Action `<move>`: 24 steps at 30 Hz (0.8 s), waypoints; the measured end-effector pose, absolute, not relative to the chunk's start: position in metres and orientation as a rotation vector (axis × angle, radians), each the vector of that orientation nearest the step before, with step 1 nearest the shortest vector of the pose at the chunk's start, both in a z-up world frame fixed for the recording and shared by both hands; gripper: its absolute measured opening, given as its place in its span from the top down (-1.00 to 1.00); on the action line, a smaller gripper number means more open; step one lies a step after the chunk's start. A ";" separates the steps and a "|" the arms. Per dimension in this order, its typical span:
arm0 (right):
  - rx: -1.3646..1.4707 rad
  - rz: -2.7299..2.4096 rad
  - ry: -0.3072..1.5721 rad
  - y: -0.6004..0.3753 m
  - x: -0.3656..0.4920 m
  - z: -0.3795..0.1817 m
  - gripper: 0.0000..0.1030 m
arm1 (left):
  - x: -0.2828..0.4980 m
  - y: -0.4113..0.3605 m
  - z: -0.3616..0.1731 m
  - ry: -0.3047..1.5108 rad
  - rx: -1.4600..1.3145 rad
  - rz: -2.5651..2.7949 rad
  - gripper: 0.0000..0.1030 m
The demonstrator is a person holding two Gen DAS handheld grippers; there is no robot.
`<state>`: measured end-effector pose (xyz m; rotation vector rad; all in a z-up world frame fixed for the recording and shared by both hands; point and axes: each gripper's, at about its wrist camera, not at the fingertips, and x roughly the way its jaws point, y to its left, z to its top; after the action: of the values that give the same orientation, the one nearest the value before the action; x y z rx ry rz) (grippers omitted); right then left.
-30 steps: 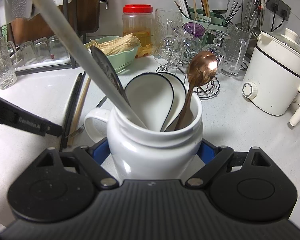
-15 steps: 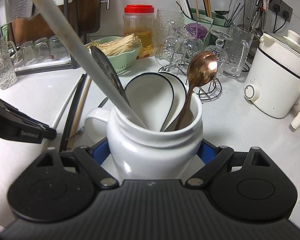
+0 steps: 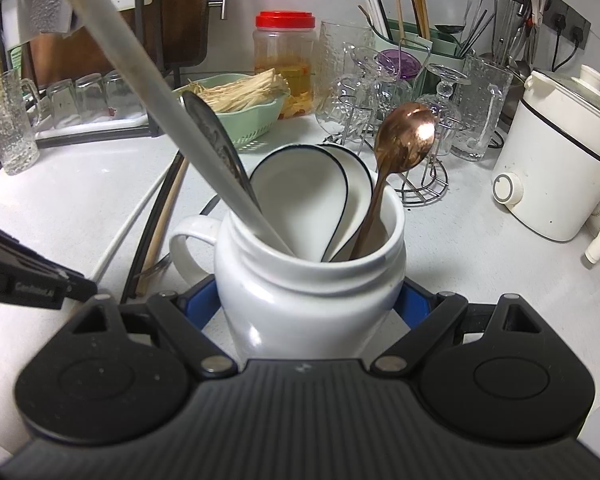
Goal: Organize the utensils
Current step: 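Close the left tool on the thin white chopstick, then slide the white chopstick with the left tool toward the counter edge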
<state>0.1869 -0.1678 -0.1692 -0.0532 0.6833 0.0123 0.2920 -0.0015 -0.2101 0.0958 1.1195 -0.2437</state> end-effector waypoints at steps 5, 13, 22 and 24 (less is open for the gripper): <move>-0.062 0.036 0.689 -0.166 0.187 -0.168 -0.79 | 0.276 0.000 -0.209 1.137 0.069 -0.240 0.85; -0.084 0.091 0.686 -0.161 0.179 -0.168 -0.79 | 0.242 0.000 -0.209 1.165 0.041 -0.230 0.86; -0.113 0.161 0.683 -0.157 0.172 -0.168 -0.79 | 0.193 0.007 -0.203 1.211 -0.041 -0.252 0.87; -0.118 0.172 0.681 -0.157 0.171 -0.168 -0.79 | 0.183 0.010 -0.201 1.218 -0.062 -0.254 0.87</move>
<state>0.1715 -0.1574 -0.1676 -0.1183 0.6812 0.1723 0.1825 0.0099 -0.2005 -0.0624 1.2180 -0.2543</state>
